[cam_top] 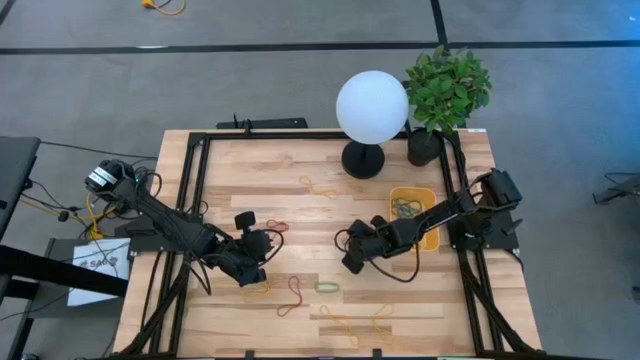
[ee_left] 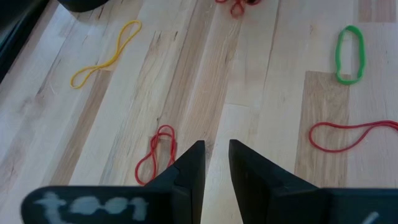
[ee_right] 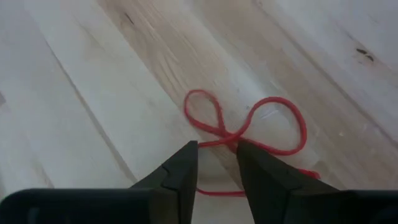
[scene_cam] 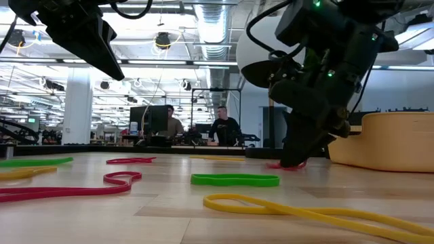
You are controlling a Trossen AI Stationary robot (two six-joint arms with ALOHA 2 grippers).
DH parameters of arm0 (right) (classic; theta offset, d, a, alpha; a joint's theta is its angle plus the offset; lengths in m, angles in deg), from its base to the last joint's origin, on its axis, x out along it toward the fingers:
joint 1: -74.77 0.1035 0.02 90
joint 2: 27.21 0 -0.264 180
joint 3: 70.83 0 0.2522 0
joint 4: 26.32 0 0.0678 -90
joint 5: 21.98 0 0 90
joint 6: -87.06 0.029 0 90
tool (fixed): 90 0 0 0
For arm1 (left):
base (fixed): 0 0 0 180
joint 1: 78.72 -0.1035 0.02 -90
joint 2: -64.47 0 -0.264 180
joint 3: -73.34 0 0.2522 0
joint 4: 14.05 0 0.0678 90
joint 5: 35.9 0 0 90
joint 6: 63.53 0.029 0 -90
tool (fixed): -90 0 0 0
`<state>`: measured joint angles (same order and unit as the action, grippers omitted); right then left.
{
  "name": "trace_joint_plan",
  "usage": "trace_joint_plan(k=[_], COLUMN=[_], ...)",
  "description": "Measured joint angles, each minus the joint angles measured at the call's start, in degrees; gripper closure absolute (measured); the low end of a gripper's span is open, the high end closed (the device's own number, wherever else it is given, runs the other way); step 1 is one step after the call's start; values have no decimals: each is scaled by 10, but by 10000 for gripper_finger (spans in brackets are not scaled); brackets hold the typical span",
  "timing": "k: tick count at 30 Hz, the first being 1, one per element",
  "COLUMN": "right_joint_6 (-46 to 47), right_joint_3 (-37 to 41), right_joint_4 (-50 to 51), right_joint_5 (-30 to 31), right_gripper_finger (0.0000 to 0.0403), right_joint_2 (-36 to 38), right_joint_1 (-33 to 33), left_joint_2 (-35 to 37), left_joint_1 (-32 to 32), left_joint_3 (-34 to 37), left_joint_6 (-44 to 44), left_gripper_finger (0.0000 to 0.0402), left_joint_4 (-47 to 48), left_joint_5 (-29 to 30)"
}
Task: Pick and place items into bin
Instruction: Put the red rubber band into the bin
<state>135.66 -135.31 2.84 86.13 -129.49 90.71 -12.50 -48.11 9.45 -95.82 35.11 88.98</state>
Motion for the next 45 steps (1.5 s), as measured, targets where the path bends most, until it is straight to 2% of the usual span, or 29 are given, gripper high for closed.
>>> trace_joint_plan(k=[16, 23, 29, 39, 42, 45], right_joint_6=[-7, -35, -31, -22, -26, -40], right_joint_3=[2, 2, 2, -1, -1, -1], right_joint_4=[-23, -25, -26, -47, -56, -63], right_joint_5=[73, 74, 38, 62, 68, 75], right_gripper_finger=[290, 290, 290, 290, 301, 338], right_joint_2=[-3, -3, -3, -39, -44, -50], right_joint_1=[-33, -53, -49, -46, -47, -43], left_joint_2=[0, 0, 0, 0, 0, 0], left_joint_1=[0, 0, 0, 0, 0, 0], left_joint_3=[0, 0, 0, 0, 0, 0], left_joint_6=[1, 3, 3, 3, 3, 3], left_gripper_finger=[338, 338, 338, 338, 338, 338], left_joint_4=[-2, -2, -2, -4, -4, -4], left_joint_5=[0, 0, 0, 0, 0, 0])
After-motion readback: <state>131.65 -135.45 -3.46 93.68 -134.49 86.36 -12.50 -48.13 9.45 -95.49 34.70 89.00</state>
